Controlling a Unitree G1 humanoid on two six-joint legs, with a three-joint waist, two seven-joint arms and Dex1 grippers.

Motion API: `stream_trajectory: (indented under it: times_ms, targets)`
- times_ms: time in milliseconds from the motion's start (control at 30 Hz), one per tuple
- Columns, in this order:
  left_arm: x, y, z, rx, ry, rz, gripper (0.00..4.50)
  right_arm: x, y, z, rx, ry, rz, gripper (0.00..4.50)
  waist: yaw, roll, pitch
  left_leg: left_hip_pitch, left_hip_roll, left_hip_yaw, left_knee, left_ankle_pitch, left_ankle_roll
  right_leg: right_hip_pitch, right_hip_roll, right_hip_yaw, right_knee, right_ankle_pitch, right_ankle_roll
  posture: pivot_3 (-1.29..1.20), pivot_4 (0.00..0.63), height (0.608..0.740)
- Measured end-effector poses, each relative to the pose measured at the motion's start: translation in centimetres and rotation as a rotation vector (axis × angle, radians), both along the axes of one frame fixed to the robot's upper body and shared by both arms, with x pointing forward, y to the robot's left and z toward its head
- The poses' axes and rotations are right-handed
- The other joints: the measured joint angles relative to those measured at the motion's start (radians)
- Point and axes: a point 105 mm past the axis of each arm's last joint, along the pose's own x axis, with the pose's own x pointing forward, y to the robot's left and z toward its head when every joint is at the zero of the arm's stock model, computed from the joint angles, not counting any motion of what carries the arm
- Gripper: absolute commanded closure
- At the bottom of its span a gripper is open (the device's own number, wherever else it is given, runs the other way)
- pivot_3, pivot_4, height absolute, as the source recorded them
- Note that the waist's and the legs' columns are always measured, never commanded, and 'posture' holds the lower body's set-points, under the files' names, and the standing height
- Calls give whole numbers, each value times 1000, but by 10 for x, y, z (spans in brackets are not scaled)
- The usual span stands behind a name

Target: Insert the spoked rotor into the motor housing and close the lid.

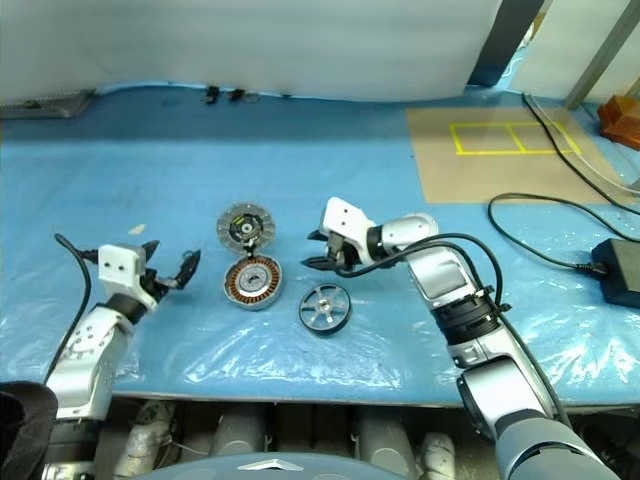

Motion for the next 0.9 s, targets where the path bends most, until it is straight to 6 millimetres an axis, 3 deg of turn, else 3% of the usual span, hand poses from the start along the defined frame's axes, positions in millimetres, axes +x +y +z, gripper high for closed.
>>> stream_trajectory:
  times_ms: [233, 433, 800, 900]
  targets:
    - [11, 10, -20, -23, 99, 67, 0, 0, 1, -2, 24, -11, -41, 1973, 8, 0, 0, -2, 0, 0, 0, 0, 0, 0, 0, -1, -1, 0, 0, 0, 150, 740]
    - [13, 4, -28, -49, 150, 41, 0, 0, -2, -5, 20, -7, -69, 1973, 8, 0, 0, -2, 0, 0, 0, 0, 0, 0, -1, -1, -1, 0, 0, 0, 150, 740]
    - [17, -1, -28, -54, 171, 10, 0, 0, -7, -9, 1, -9, -83, 1973, 7, 0, 0, -2, 0, 0, 0, 0, 0, 0, -1, -1, -2, 0, 0, 0, 150, 740]
    - [17, 0, -28, -50, 173, 18, 597, 1, -7, -8, 3, -16, -88, 2009, 6, 0, 0, -1, 0, 0, 0, 0, 0, 0, -1, -1, -1, 0, 0, 0, 150, 740]
